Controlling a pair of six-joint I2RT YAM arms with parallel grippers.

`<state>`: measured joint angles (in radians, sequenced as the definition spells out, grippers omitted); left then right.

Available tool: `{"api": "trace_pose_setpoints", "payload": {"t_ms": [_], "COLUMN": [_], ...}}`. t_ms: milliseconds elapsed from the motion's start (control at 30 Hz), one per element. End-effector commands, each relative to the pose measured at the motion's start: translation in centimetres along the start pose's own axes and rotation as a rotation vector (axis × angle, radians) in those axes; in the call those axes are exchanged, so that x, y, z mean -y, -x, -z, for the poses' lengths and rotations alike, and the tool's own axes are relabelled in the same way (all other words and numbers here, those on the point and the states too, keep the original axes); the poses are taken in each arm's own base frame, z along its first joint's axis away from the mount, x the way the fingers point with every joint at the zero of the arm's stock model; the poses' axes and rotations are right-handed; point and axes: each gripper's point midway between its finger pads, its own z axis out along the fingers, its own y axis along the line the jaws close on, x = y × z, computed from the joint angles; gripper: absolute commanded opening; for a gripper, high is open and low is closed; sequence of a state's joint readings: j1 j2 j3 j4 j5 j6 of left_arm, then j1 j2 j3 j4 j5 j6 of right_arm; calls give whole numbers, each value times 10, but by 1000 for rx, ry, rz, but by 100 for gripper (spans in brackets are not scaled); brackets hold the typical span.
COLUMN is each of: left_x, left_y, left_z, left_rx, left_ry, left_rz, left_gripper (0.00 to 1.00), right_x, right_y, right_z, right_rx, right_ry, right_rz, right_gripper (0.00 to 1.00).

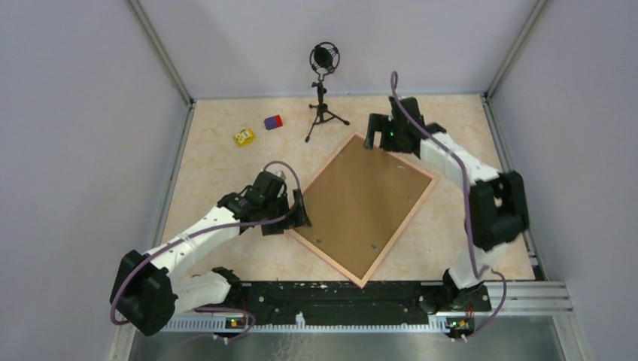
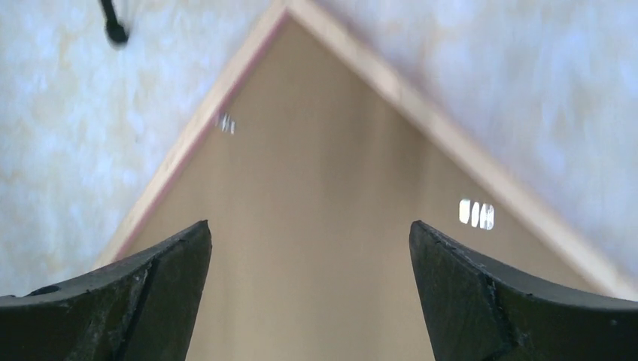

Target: Put the photo into the frame

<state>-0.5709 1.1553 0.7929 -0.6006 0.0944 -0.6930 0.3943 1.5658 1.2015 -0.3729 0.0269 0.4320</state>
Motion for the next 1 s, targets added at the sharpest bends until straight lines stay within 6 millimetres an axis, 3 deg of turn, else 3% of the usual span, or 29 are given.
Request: {"api": "trace_pose_setpoints", "payload": {"t_ms": [0,133,267,367,533,633,833,967], "left_x": [17,17,9,-10,-32,-39,-45,-43], "left_y": [-56,-64,-65,-49,-6,14,75,104], "left_z": [2,-11,-34,-50,-66,-76,-90,-89], "left_rx": [-155,-123,-141,-108,-11,-23,57,74], "left_ry": [-133,-159,-91,52,126,179,240,293], "left_rz": [231,277,291,265,218,180,74,-18], "left_gripper": [99,99,99,96,93,93,94,97], "right_x": [25,61,63,68,81,89,84,92], "right_y": [20,41,21,1,-43,-68,-107,-128], "right_z": [-66,-105,-118,-115,-87,-59,-7,9], "right_rx": [-182,-202,-294,-292,-312,-279,-201,-161], "right_ry": [21,-72,23,7,-62,-93,-37,-49], "right_rz": [88,96,35,-10,-108,-127,-152,-164], "right_gripper": [98,99,90,80,46,31,28,29]}}
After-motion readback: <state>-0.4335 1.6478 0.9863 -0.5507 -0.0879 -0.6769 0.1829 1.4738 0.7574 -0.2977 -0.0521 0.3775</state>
